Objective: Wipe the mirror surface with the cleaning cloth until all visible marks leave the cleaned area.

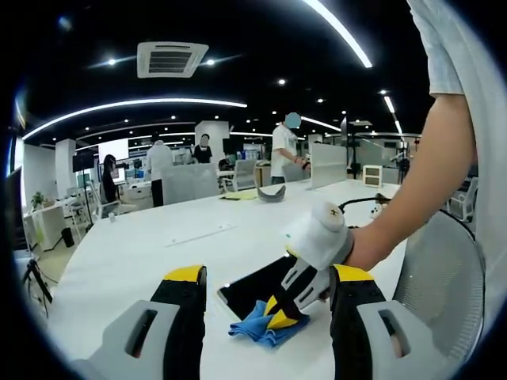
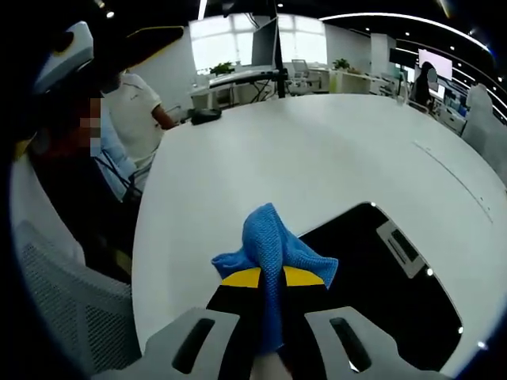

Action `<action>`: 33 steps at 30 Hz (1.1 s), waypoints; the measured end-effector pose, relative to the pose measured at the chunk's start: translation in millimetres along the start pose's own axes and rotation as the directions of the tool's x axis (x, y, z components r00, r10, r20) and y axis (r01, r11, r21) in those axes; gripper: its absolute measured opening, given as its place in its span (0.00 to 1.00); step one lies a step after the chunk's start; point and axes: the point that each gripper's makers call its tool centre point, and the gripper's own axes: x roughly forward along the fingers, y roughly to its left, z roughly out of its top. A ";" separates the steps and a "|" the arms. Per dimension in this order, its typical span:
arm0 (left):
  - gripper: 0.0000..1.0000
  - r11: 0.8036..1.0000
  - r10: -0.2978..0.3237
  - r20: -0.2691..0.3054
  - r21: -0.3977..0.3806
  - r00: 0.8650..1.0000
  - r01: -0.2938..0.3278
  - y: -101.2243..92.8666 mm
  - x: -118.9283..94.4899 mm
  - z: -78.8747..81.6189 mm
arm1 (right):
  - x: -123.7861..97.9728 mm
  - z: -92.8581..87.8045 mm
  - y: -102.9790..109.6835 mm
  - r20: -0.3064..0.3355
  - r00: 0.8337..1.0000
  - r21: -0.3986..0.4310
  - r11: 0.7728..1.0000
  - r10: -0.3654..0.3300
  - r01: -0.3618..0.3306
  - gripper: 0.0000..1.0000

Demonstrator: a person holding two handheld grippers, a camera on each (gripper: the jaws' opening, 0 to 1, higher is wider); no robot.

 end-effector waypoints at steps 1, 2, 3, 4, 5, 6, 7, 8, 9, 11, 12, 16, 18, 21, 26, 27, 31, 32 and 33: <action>0.63 1.000 0.000 -0.001 0.001 1.000 0.000 -0.1 0.1 -0.1 | 0.0 0.0 0.2 0.000 1.000 0.000 1.000 0.000 0.000 0.03; 0.63 1.000 -0.002 -0.001 0.000 1.000 0.002 -0.3 0.2 -0.4 | -0.1 0.0 0.5 -0.001 1.000 -0.001 1.000 0.001 -0.001 0.03; 0.63 1.000 -0.002 -0.001 0.000 1.000 0.002 -0.3 0.3 -0.3 | -0.3 -0.3 1.1 -0.001 1.000 -0.002 1.000 0.002 -0.002 0.03; 0.63 1.000 -0.003 0.001 0.001 1.000 0.002 -0.3 0.5 0.2 | -0.4 -0.5 1.4 -0.002 1.000 -0.004 1.000 0.003 -0.003 0.03; 0.63 1.000 -0.003 0.000 0.002 1.000 0.003 -0.3 0.6 0.3 | -0.6 -0.9 2.1 -0.002 1.000 -0.011 1.000 0.002 -0.002 0.03; 0.63 1.000 -0.003 0.002 0.003 1.000 0.003 0.1 0.5 0.3 | -0.8 -1.3 2.8 -0.003 1.000 -0.018 1.000 0.001 -0.001 0.03; 0.63 1.000 -0.002 0.001 0.002 1.000 0.002 0.4 0.5 0.4 | -0.9 -1.3 2.8 -0.003 1.000 -0.016 1.000 0.001 -0.001 0.03; 0.63 1.000 -0.001 0.002 0.002 1.000 0.001 0.8 0.4 0.5 | -0.9 -1.3 2.7 -0.002 1.000 -0.012 1.000 0.000 0.000 0.03; 0.63 1.000 0.000 0.002 0.002 1.000 0.000 1.0 0.1 0.6 | -1.0 -1.5 3.0 -0.002 1.000 -0.008 1.000 0.001 -0.001 0.03; 0.63 1.000 0.000 0.001 0.001 1.000 0.000 1.2 -0.3 0.3 | -1.2 -1.8 3.4 -0.002 1.000 -0.007 1.000 0.000 0.000 0.03; 0.63 1.000 0.000 0.000 0.002 1.000 0.000 1.1 -0.5 0.0 | -1.3 -1.9 3.7 -0.002 1.000 -0.008 1.000 0.000 0.000 0.03; 0.63 1.000 0.000 -0.001 0.001 1.000 0.000 0.9 -1.3 -0.6 | -1.8 -2.0 4.5 0.002 1.000 -0.012 1.000 -0.001 0.001 0.03; 0.63 1.000 0.001 -0.002 0.002 1.000 -0.001 1.2 -1.6 -0.8 | -3.1 -1.7 6.8 0.004 1.000 -0.025 1.000 0.002 -0.002 0.03; 0.63 1.000 0.003 0.001 0.003 1.000 -0.003 2.1 -2.1 0.3 | -6.5 1.7 16.0 0.029 0.999 -0.081 0.996 0.031 -0.029 0.03; 0.63 1.000 0.007 0.000 0.002 1.000 -0.007 2.5 -3.0 -0.5 | -11.1 3.1 13.9 0.043 0.999 -0.050 0.999 0.020 -0.018 0.03; 0.63 1.000 0.008 -0.002 0.002 1.000 -0.008 2.2 -3.1 -1.0 | -12.2 4.2 13.3 0.046 0.999 -0.048 0.999 0.016 -0.014 0.03; 0.63 1.000 0.008 -0.003 0.000 1.000 -0.008 0.9 -3.8 -2.1 | -18.1 10.2 12.1 0.063 0.998 -0.054 0.999 0.010 -0.006 0.03; 0.63 1.000 0.008 -0.003 0.000 1.000 -0.008 0.7 -3.9 -2.3 | -19.3 10.7 11.5 0.066 0.998 -0.048 0.999 0.010 -0.006 0.03; 0.63 1.000 0.008 -0.004 -0.001 1.000 -0.008 0.4 -4.0 -2.7 | -20.7 10.9 10.8 0.069 0.998 -0.044 0.999 0.007 -0.004 0.03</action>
